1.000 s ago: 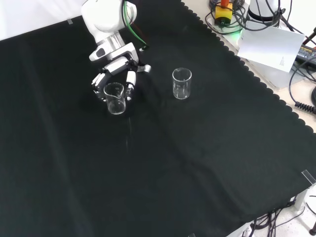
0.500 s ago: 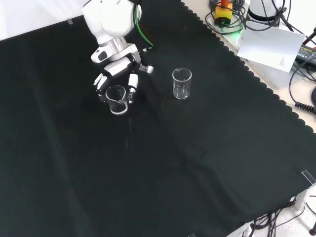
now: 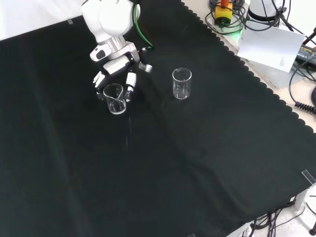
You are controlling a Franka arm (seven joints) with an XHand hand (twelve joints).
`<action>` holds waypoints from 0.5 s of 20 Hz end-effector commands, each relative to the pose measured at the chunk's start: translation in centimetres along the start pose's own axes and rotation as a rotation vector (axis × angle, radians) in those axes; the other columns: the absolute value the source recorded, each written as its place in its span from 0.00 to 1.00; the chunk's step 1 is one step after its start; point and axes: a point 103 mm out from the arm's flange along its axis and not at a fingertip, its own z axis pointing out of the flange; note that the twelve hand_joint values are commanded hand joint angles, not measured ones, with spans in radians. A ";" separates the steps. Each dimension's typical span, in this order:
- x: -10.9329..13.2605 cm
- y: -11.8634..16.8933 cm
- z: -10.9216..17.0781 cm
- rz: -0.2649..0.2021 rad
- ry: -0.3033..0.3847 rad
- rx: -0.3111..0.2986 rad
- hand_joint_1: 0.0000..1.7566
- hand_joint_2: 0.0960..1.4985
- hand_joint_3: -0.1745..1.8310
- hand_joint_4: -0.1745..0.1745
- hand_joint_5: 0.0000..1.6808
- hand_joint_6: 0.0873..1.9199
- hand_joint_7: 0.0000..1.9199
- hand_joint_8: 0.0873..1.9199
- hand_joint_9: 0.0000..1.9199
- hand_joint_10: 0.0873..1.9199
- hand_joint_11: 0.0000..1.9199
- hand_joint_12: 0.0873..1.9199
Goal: Pick up the beaker on the right.
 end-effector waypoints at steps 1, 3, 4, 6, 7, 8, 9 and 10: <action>-0.2 -0.2 0.1 -0.069 0.063 -0.010 0.49 0.56 0.00 0.25 0.17 0.52 0.13 0.46 0.27 0.38 0.15 0.69; -0.3 -0.3 0.0 -0.105 0.074 -0.017 0.48 0.55 0.00 0.24 0.15 0.42 0.11 0.44 0.25 0.37 0.14 0.69; -0.3 -0.3 -0.1 -0.112 0.070 -0.019 0.47 0.54 0.00 0.23 0.15 0.37 0.11 0.44 0.24 0.37 0.14 0.70; -0.1 -0.3 0.0 -0.122 0.069 -0.012 0.46 0.53 0.00 0.23 0.14 0.30 0.10 0.43 0.24 0.36 0.13 0.70; 0.0 -0.3 0.0 -0.132 0.072 -0.010 0.45 0.53 0.00 0.23 0.14 0.27 0.10 0.42 0.23 0.36 0.13 0.70; 0.1 -0.3 0.1 -0.146 0.079 -0.007 0.45 0.53 0.00 0.22 0.14 0.25 0.09 0.42 0.23 0.36 0.13 0.70; 0.2 -0.2 0.2 -0.157 0.088 -0.001 0.44 0.53 0.00 0.23 0.14 0.23 0.09 0.42 0.23 0.36 0.12 0.70; 0.2 0.0 0.3 -0.170 0.101 0.005 0.44 0.52 0.00 0.23 0.14 0.21 0.09 0.41 0.22 0.36 0.12 0.70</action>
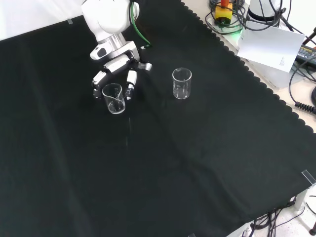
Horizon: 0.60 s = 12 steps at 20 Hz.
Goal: Pick up the beaker on the right.
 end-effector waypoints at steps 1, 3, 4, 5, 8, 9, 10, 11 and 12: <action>0.2 0.4 0.4 -0.066 0.055 0.022 0.43 0.52 0.00 0.23 0.15 0.20 0.09 0.41 0.22 0.36 0.12 0.70; 0.2 0.7 0.7 -0.084 0.080 0.035 0.43 0.52 0.00 0.25 0.16 0.19 0.09 0.41 0.21 0.35 0.11 0.70; 0.2 0.9 0.9 -0.087 0.089 0.037 0.44 0.52 0.00 0.26 0.17 0.19 0.10 0.41 0.22 0.35 0.11 0.70; 0.1 1.0 1.0 -0.086 0.087 0.037 0.45 0.52 0.00 0.27 0.19 0.20 0.11 0.40 0.23 0.34 0.11 0.70; -0.2 1.3 1.3 -0.084 0.096 0.039 0.47 0.52 0.00 0.30 0.20 0.22 0.14 0.40 0.25 0.33 0.11 0.69; -0.3 1.3 1.3 -0.084 0.102 0.032 0.47 0.52 0.00 0.31 0.20 0.23 0.14 0.39 0.25 0.32 0.12 0.69; -0.4 1.3 1.3 -0.082 0.105 0.027 0.48 0.52 0.00 0.32 0.21 0.24 0.15 0.39 0.25 0.32 0.12 0.69; -0.6 1.3 1.2 -0.082 0.111 0.025 0.48 0.52 0.00 0.32 0.21 0.24 0.15 0.39 0.25 0.32 0.12 0.69; -0.7 1.3 1.1 -0.082 0.113 0.018 0.49 0.52 0.00 0.33 0.21 0.24 0.15 0.39 0.25 0.32 0.12 0.69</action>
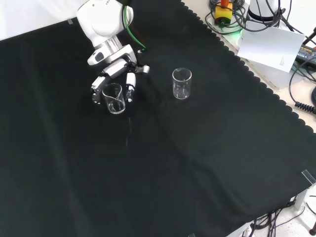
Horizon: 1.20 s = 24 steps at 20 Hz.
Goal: Pick up the beaker on the right.
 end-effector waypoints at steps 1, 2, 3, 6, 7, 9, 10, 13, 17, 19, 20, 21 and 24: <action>-0.4 -0.1 -0.1 -0.008 0.033 -0.019 0.49 0.52 0.00 0.34 0.21 0.27 0.16 0.39 0.25 0.31 0.12 0.69; -0.5 -0.1 -0.1 -0.007 0.044 -0.027 0.50 0.52 0.00 0.35 0.21 0.30 0.16 0.38 0.26 0.31 0.12 0.68; -0.6 -0.2 -0.2 -0.006 0.053 -0.033 0.50 0.52 0.00 0.37 0.21 0.34 0.17 0.38 0.26 0.30 0.12 0.68; -0.7 -0.3 -0.1 -0.010 0.071 -0.037 0.52 0.53 0.00 0.38 0.21 0.43 0.19 0.38 0.28 0.29 0.13 0.68; -0.8 -0.3 0.0 -0.010 0.074 -0.037 0.52 0.53 0.00 0.40 0.23 0.46 0.20 0.38 0.29 0.29 0.13 0.68; -0.7 -0.3 0.2 -0.013 0.074 -0.028 0.54 0.55 0.00 0.44 0.31 0.52 0.23 0.38 0.31 0.29 0.15 0.67; -0.6 -0.2 0.3 -0.016 0.072 -0.021 0.55 0.56 0.00 0.46 0.34 0.53 0.24 0.38 0.32 0.28 0.16 0.67; -0.4 0.0 0.6 -0.021 0.071 -0.003 0.58 0.57 0.00 0.51 0.42 0.52 0.27 0.37 0.35 0.27 0.18 0.66; -0.2 0.0 0.6 -0.010 0.073 -0.041 0.60 0.59 0.00 0.58 0.52 0.47 0.34 0.35 0.41 0.25 0.25 0.63; 0.0 -0.1 0.0 0.004 0.049 -0.088 0.62 0.65 0.00 0.86 0.70 0.30 0.48 0.32 0.53 0.22 0.41 0.55; 0.1 -0.2 -0.4 0.020 0.036 -0.119 0.64 0.66 0.00 0.84 0.76 0.21 0.57 0.29 0.61 0.19 0.51 0.49; 0.2 -0.3 -0.7 0.020 0.034 -0.135 0.65 0.66 0.00 0.79 0.82 0.14 0.66 0.24 0.69 0.15 0.61 0.43; 0.2 -0.7 -2.6 0.013 0.016 -0.192 0.66 0.65 0.00 0.83 0.90 0.00 0.81 0.10 0.82 0.04 0.74 0.32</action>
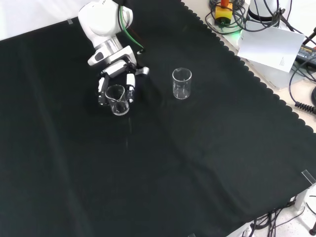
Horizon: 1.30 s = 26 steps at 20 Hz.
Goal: Pick up the beaker on the right.
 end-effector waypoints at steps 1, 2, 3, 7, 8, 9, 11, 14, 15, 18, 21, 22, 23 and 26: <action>0.8 -0.8 -3.5 0.009 -0.052 -0.150 0.66 0.65 0.00 0.85 0.91 0.00 0.83 0.07 0.84 0.02 0.76 0.31; 0.9 -0.9 -4.2 0.005 -0.059 -0.157 0.66 0.65 0.00 0.86 0.92 0.00 0.84 0.06 0.85 0.01 0.77 0.31; 1.2 -1.0 -4.8 -0.001 -0.073 -0.164 0.66 0.65 0.00 0.87 0.92 0.00 0.85 0.05 0.86 0.00 0.77 0.30; 2.4 -1.6 -6.7 -0.021 -0.132 -0.175 0.66 0.66 0.00 0.83 0.92 0.00 0.87 0.06 0.88 0.00 0.77 0.29; 2.6 -1.8 -7.1 -0.023 -0.134 -0.175 0.66 0.66 0.00 0.78 0.92 0.00 0.86 0.08 0.88 0.01 0.76 0.27; 2.8 -2.1 -7.4 -0.025 -0.136 -0.172 0.66 0.66 0.00 0.76 0.92 0.00 0.85 0.13 0.88 0.02 0.76 0.25; 3.2 -2.6 -7.9 -0.026 -0.143 -0.167 0.67 0.66 0.00 0.68 0.91 0.00 0.80 0.25 0.87 0.06 0.74 0.24; 3.6 -4.0 -8.9 -0.026 -0.153 -0.165 0.66 0.67 0.00 0.66 0.85 0.09 0.76 0.36 0.83 0.17 0.72 0.25; 3.8 -4.5 -9.3 -0.022 -0.160 -0.168 0.66 0.68 0.00 0.66 0.81 0.16 0.76 0.38 0.81 0.21 0.72 0.25; 4.5 -6.4 -10.2 -0.018 -0.179 -0.160 0.65 0.70 0.00 0.59 0.74 0.30 0.74 0.44 0.79 0.29 0.70 0.27; 5.3 -8.7 -11.2 -0.018 -0.218 -0.157 0.65 0.72 0.00 0.53 0.70 0.36 0.74 0.49 0.79 0.35 0.70 0.28; 5.8 -9.5 -11.3 -0.017 -0.233 -0.157 0.65 0.72 0.00 0.52 0.70 0.37 0.74 0.51 0.79 0.37 0.70 0.29; 6.3 -10.2 -11.4 -0.018 -0.248 -0.157 0.65 0.72 0.00 0.52 0.69 0.38 0.74 0.52 0.79 0.38 0.70 0.29; 7.8 -12.3 -11.5 -0.018 -0.285 -0.160 0.65 0.72 0.00 0.49 0.69 0.39 0.75 0.54 0.80 0.39 0.71 0.30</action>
